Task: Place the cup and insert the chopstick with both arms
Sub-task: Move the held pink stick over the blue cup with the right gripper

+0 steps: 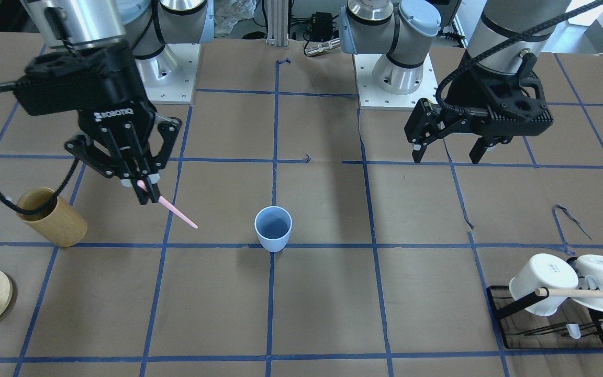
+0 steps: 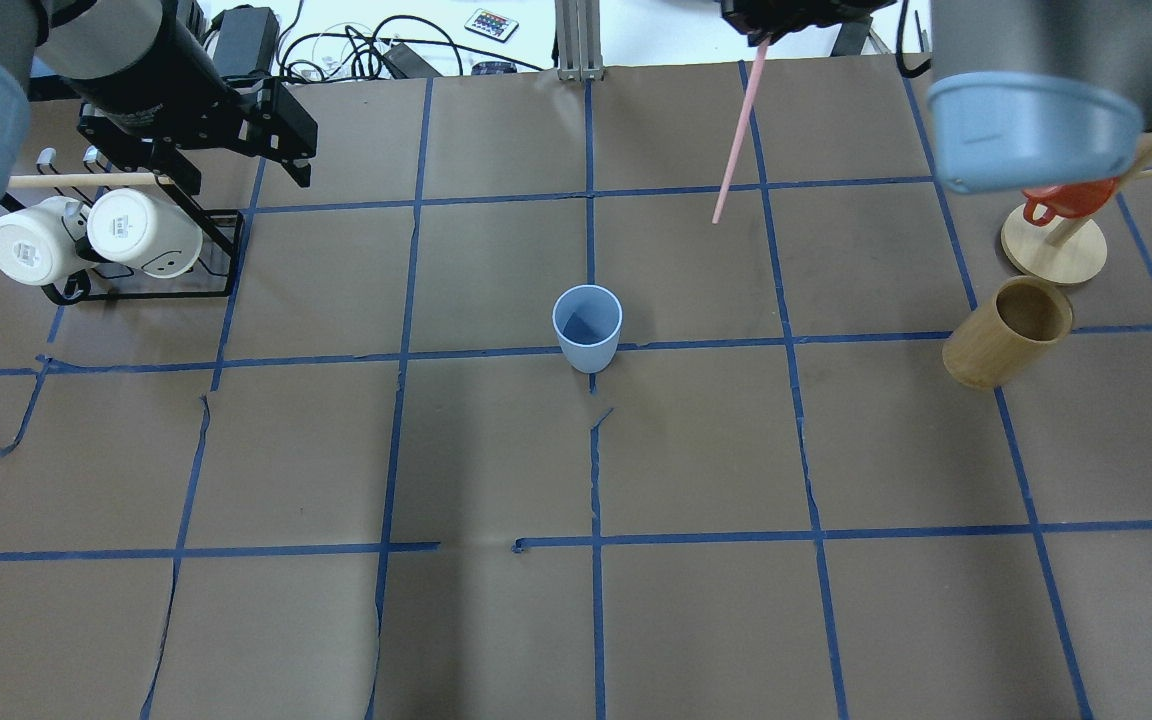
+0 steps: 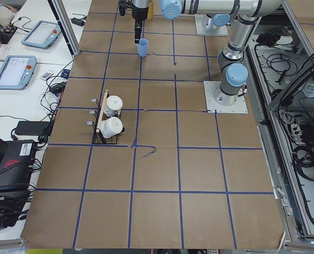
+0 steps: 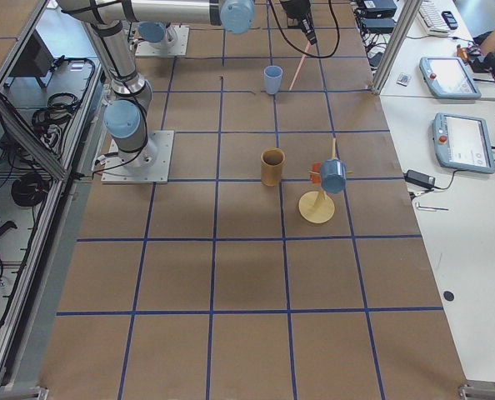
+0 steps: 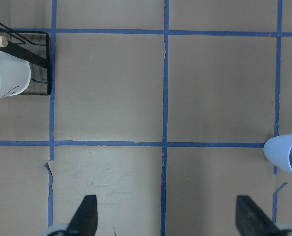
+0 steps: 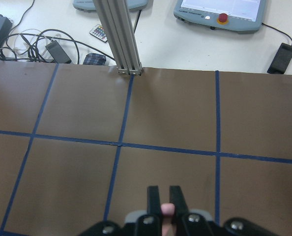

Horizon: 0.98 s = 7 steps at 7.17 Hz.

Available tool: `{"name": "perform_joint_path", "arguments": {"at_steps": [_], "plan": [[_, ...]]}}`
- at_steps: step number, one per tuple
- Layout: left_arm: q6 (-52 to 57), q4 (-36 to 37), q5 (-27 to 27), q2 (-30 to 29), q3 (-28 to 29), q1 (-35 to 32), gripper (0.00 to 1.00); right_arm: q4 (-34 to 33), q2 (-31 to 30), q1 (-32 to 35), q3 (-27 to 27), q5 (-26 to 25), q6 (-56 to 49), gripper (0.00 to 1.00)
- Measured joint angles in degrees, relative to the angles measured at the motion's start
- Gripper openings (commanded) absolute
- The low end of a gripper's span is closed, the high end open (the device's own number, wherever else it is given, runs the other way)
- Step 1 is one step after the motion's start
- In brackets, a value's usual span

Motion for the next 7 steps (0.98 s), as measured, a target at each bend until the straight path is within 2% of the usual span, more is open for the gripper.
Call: {"name": "perform_joint_path", "arguments": {"at_steps": [2, 4, 7], "plan": [[0.0, 0.2, 0.1, -0.1, -0.2, 0.0, 1.0, -4.2, 2.9, 6.2, 0.3, -4.1, 5.7, 0.0], [0.0, 0.4, 0.1, -0.1, -0.4, 0.0, 1.0, -5.6, 4.9, 10.2, 0.7, -7.8, 9.8, 0.0], [0.0, 0.4, 0.1, -0.2, -0.5, 0.0, 1.0, -9.2, 5.9, 12.7, 3.9, -9.4, 13.4, 0.0]]}}
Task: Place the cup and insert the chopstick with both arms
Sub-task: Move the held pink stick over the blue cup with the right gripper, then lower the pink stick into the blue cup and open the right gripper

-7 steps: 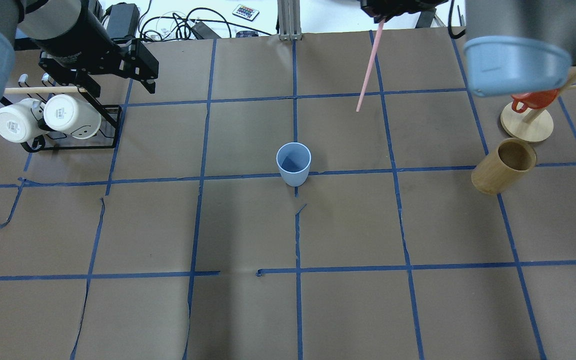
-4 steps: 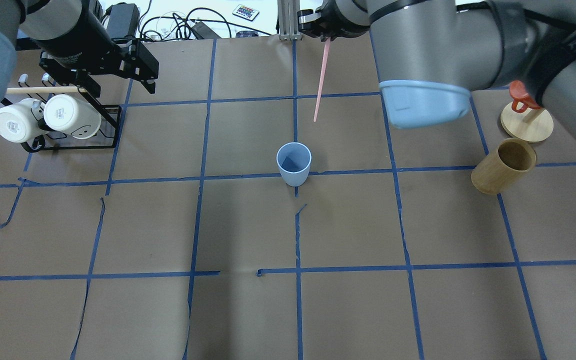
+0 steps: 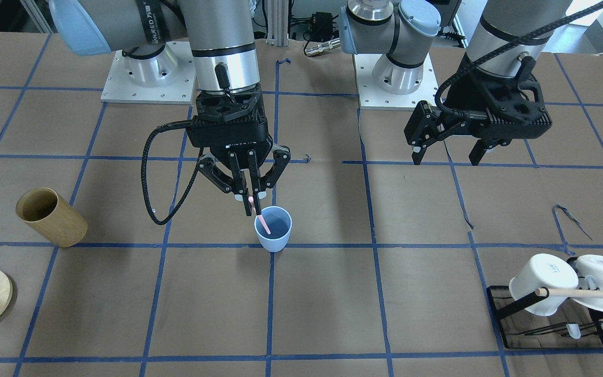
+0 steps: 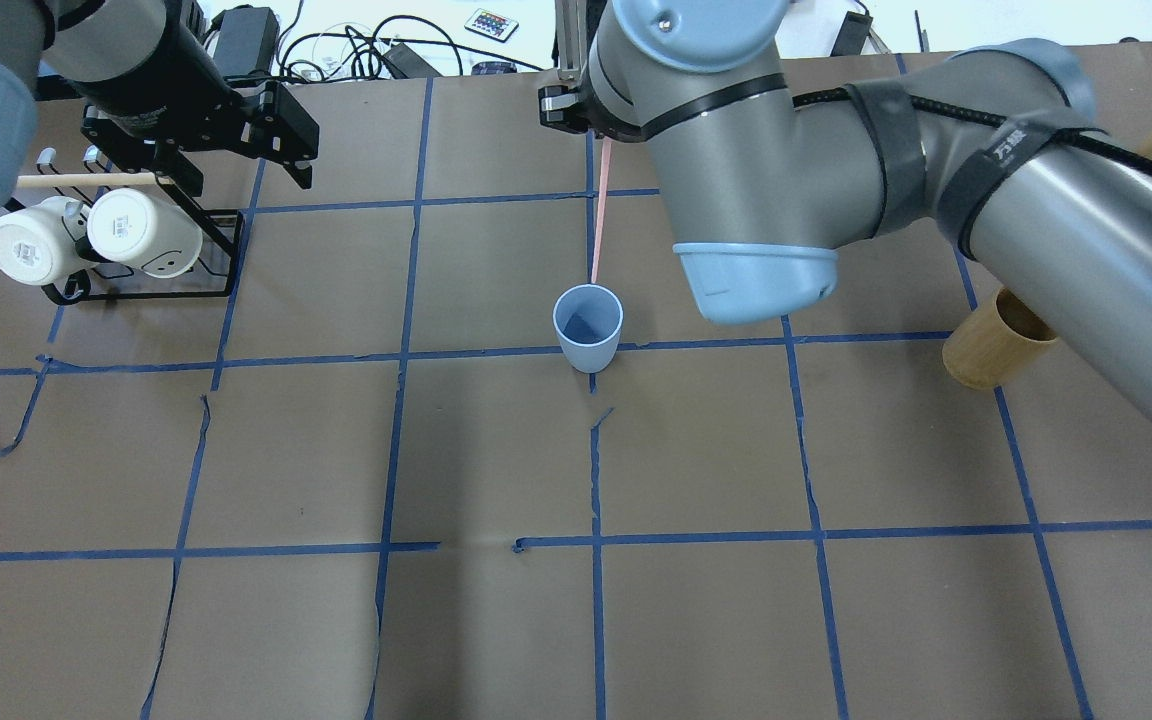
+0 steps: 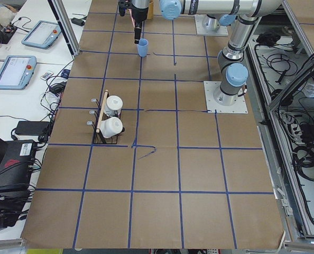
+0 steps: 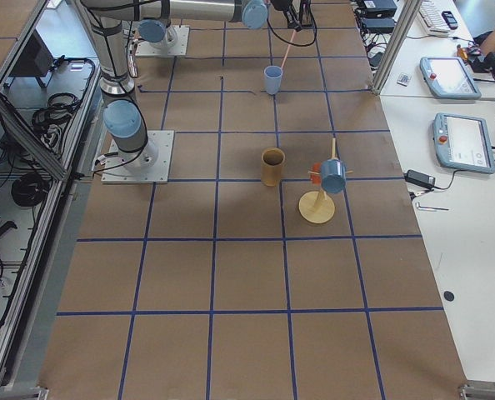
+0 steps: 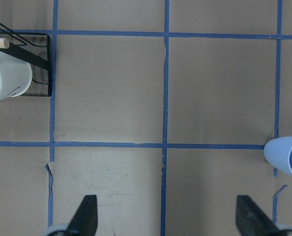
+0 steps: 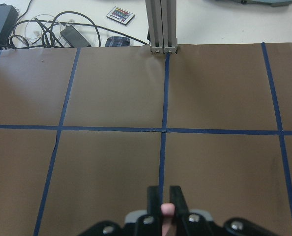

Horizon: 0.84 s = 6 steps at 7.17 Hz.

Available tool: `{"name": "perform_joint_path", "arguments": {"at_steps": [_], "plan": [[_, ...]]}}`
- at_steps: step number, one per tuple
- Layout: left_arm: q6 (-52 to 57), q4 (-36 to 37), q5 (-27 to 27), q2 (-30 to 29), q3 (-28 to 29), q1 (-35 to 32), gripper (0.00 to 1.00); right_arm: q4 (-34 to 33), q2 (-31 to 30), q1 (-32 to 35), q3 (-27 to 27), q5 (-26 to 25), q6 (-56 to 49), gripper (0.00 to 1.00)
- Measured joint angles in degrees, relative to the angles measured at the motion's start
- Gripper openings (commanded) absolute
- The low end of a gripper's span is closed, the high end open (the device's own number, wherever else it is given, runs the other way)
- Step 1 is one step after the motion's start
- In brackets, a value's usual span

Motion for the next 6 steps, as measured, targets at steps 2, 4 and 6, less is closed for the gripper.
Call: {"name": "perform_joint_path", "arguments": {"at_steps": [2, 4, 6], "plan": [[0.0, 0.0, 0.0, -0.2, 0.1, 0.1, 1.0, -1.0, 0.1, 0.2, 1.3, -0.1, 0.7, 0.16], [0.0, 0.0, -0.2, -0.3, 0.3, 0.4, 1.0, -1.1, 0.1, 0.3, 2.3, 0.0, 1.6, 0.65], [0.0, 0.0, -0.2, -0.1, 0.0, 0.5, 1.0, -1.1, 0.1, 0.7, 2.5, -0.1, 3.5, 1.0]]}}
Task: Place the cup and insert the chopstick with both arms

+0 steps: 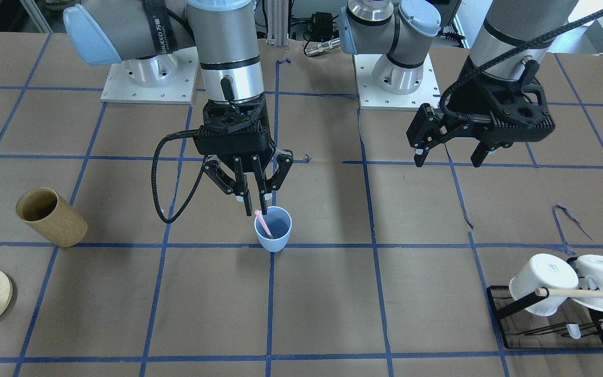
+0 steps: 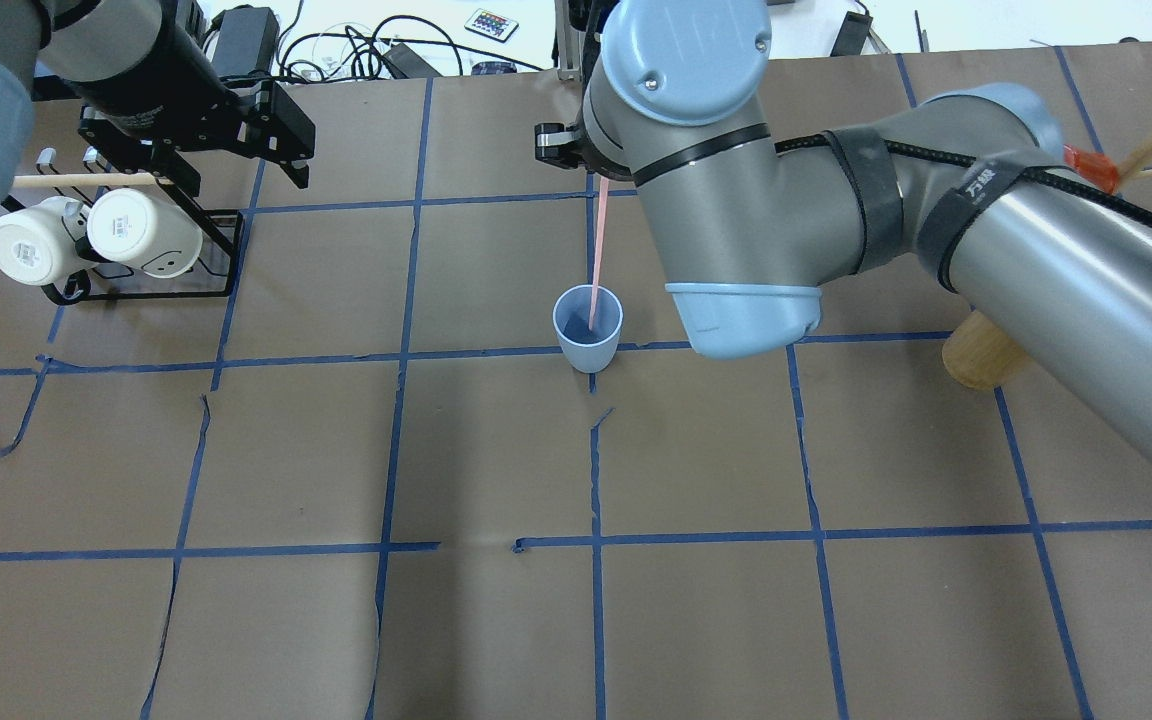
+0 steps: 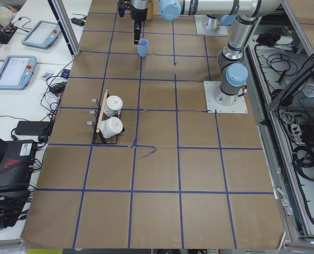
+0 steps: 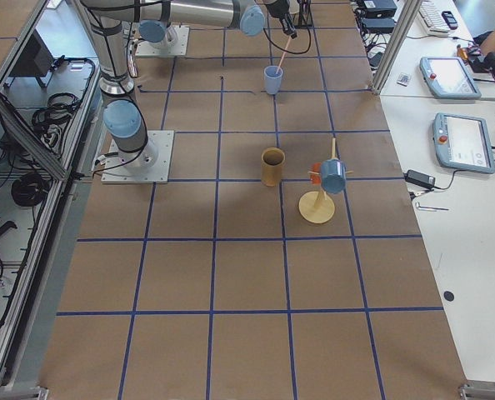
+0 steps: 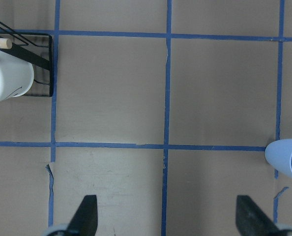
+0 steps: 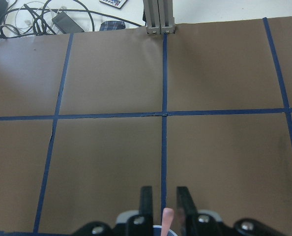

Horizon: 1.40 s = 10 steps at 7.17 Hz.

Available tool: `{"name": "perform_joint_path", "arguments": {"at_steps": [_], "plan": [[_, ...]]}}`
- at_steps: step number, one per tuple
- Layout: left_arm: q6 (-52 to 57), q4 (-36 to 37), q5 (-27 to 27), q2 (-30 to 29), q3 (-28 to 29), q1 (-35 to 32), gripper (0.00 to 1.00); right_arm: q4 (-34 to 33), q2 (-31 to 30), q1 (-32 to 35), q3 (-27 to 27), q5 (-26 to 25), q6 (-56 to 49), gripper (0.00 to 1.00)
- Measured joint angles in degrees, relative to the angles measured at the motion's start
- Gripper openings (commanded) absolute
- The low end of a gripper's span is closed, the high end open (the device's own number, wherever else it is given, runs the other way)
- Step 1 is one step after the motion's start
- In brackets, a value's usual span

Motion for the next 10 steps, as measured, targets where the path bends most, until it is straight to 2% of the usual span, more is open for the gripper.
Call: {"name": "perform_joint_path", "arguments": {"at_steps": [3, 5, 7, 10], "plan": [[-0.1, 0.0, 0.0, -0.1, 0.0, -0.1, 1.0, 2.0, -0.4, 0.2, -1.9, -1.4, 0.1, 1.0], [-0.1, 0.0, 0.0, 0.0, 0.1, -0.1, 1.0, 14.8, -0.5, -0.9, -7.3, -3.4, -0.5, 1.0], [-0.2, 0.0, 0.2, 0.1, 0.3, -0.1, 1.0, 29.2, -0.6, -3.7, -12.4, -2.6, -0.8, 1.0], [-0.2, -0.2, 0.5, 0.1, 0.2, -0.3, 1.0, 44.6, -2.1, -12.1, -13.4, 1.2, -4.8, 1.0]]}}
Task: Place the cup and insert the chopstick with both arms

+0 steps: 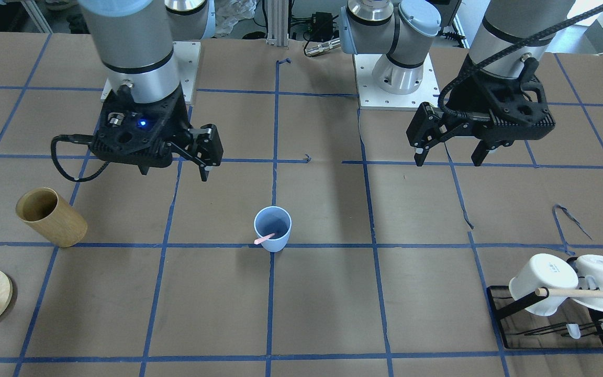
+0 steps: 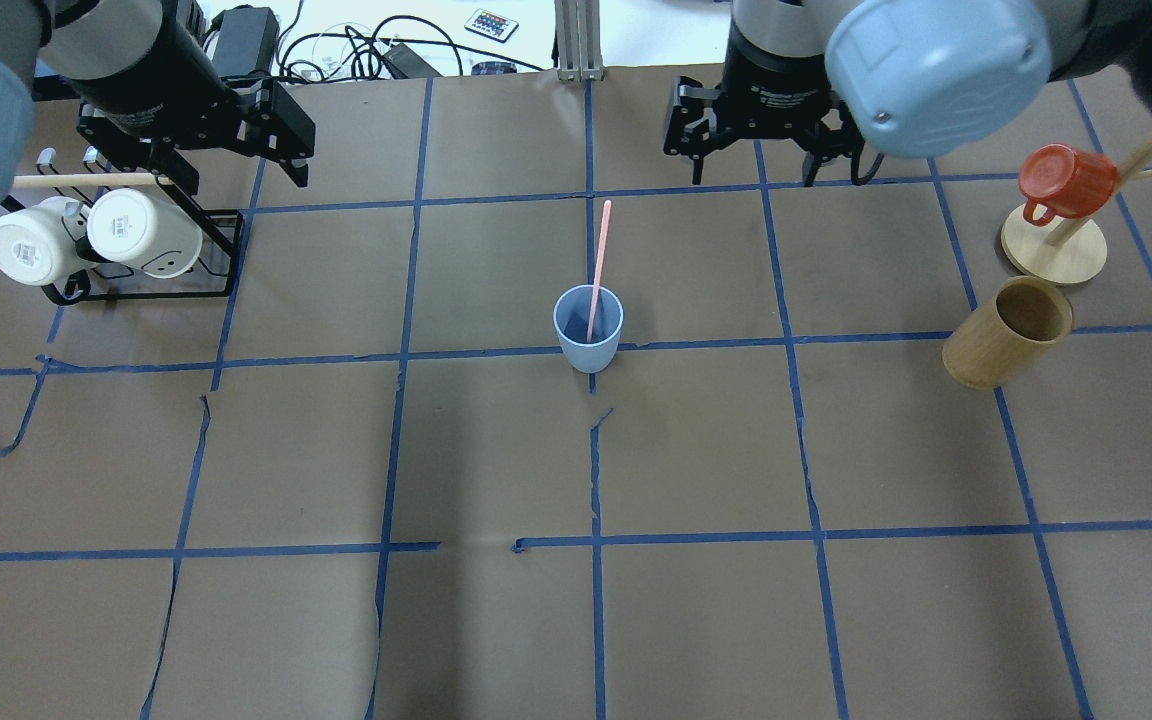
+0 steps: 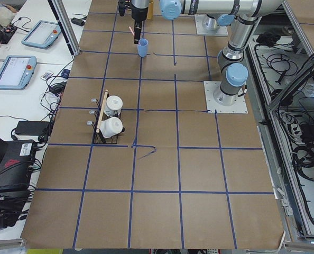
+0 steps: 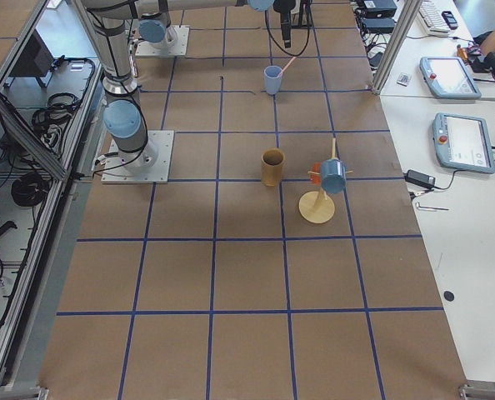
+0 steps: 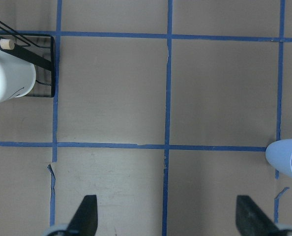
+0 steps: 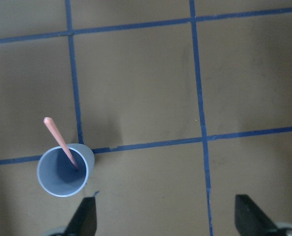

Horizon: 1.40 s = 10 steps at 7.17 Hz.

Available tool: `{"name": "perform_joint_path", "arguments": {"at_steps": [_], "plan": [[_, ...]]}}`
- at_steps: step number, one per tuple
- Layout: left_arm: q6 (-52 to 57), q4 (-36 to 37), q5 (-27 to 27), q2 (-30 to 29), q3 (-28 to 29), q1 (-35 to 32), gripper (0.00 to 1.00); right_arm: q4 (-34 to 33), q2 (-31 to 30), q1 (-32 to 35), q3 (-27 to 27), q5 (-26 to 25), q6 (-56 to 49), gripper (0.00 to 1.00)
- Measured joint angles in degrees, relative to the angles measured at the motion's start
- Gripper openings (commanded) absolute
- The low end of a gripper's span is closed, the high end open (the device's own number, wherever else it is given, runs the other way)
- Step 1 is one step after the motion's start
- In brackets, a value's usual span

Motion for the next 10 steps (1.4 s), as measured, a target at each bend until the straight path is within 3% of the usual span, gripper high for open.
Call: {"name": "perform_joint_path", "arguments": {"at_steps": [4, 10], "plan": [[-0.2, -2.0, 0.3, 0.4, 0.5, -0.1, 1.0, 9.8, -3.1, -8.4, 2.5, 0.5, -6.7, 1.0], [-1.5, -2.7, 0.4, 0.5, 0.6, -0.2, 1.0, 11.1, -6.2, -12.9, 3.2, 0.6, -12.0, 1.0]]}}
